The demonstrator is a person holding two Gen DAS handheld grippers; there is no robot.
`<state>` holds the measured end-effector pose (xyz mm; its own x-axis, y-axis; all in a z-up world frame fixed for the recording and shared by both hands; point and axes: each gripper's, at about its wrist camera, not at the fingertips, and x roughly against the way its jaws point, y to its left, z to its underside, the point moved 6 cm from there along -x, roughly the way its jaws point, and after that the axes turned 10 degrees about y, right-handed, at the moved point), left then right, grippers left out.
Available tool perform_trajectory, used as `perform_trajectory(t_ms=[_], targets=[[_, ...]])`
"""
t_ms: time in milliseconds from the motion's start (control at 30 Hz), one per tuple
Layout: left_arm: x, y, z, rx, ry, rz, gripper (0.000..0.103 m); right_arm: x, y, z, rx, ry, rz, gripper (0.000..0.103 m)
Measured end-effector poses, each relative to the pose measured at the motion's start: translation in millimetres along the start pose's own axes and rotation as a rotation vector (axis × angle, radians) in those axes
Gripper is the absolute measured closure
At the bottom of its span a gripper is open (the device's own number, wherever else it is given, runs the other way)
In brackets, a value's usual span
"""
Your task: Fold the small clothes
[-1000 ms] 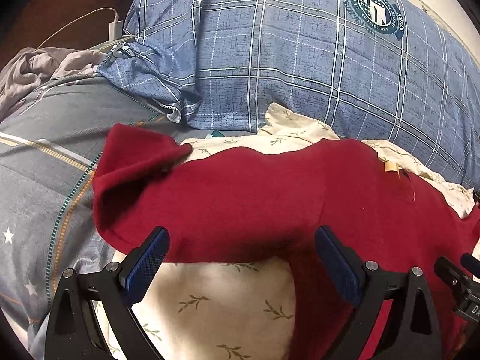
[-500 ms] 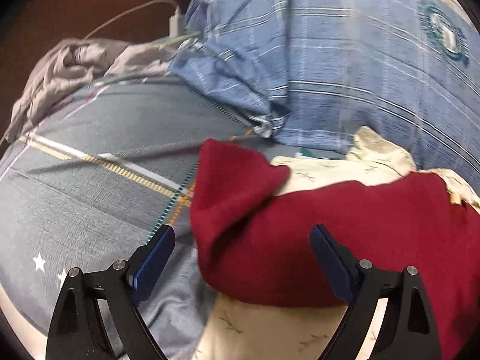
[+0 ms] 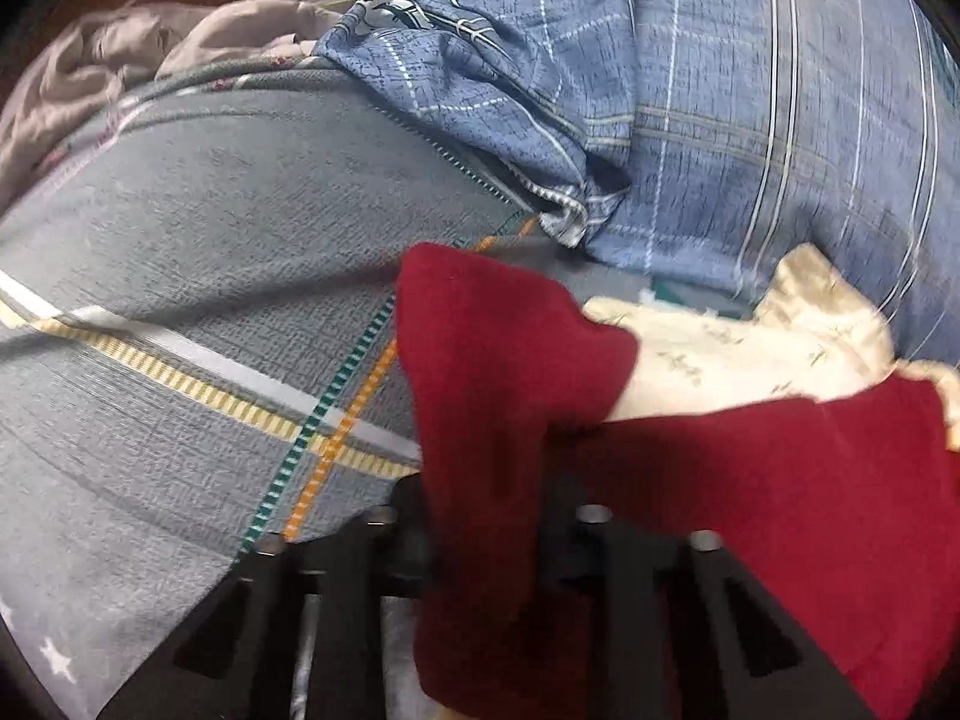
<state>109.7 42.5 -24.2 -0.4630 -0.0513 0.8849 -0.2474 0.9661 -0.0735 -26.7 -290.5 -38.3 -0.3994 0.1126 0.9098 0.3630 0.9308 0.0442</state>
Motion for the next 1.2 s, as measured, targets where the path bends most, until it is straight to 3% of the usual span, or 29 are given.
perform_trajectory(t_ms=[133, 300, 433, 533, 667, 733, 800, 867, 967, 1033, 1133, 1200], targets=[[27.3, -13.3, -1.3, 0.014, -0.024, 0.172, 0.088, 4.6, -8.3, 0.1, -0.016, -0.007, -0.003, 0.0], [92.4, -70.6, -4.3, -0.086, -0.087, 0.414, 0.088, 22.4, -35.0, -6.6, -0.074, -0.048, -0.003, 0.0], [133.8, -128.8, -0.1, -0.201, -0.118, 0.547, 0.088, 39.6, -59.8, -8.6, -0.119, -0.088, 0.01, 0.0], [132.4, -179.6, 19.6, -0.283, -0.076, 0.612, 0.088, 49.0, -81.2, -8.9, -0.156, -0.106, 0.032, 0.0], [88.0, -237.6, 61.8, -0.378, 0.048, 0.634, 0.087, 56.8, -113.8, -5.6, -0.228, -0.114, 0.039, 0.0], [59.3, -258.4, 85.8, -0.423, 0.118, 0.639, 0.074, 59.7, -127.9, -2.1, -0.258, -0.116, 0.052, 0.0], [38.6, -268.1, 99.4, -0.48, 0.155, 0.597, 0.063, 61.4, -139.9, 0.2, -0.279, -0.118, 0.062, 0.0], [36.3, -267.7, 103.1, -0.518, 0.157, 0.563, 0.058, 62.7, -146.5, 0.6, -0.278, -0.123, 0.056, 0.0], [60.8, -250.0, 91.3, -0.527, 0.114, 0.587, 0.042, 61.0, -143.4, -8.7, -0.218, -0.148, 0.054, 0.001], [82.8, -225.1, 81.3, -0.506, 0.023, 0.545, 0.027, 56.8, -133.3, -21.6, -0.144, -0.159, 0.033, 0.005], [93.3, -179.8, 61.3, -0.434, -0.097, 0.427, 0.026, 43.6, -116.7, -43.8, -0.083, -0.154, 0.022, 0.011], [82.1, -149.9, 47.0, -0.356, -0.133, 0.338, 0.025, 29.5, -106.5, -60.6, -0.06, -0.142, 0.014, 0.014]])
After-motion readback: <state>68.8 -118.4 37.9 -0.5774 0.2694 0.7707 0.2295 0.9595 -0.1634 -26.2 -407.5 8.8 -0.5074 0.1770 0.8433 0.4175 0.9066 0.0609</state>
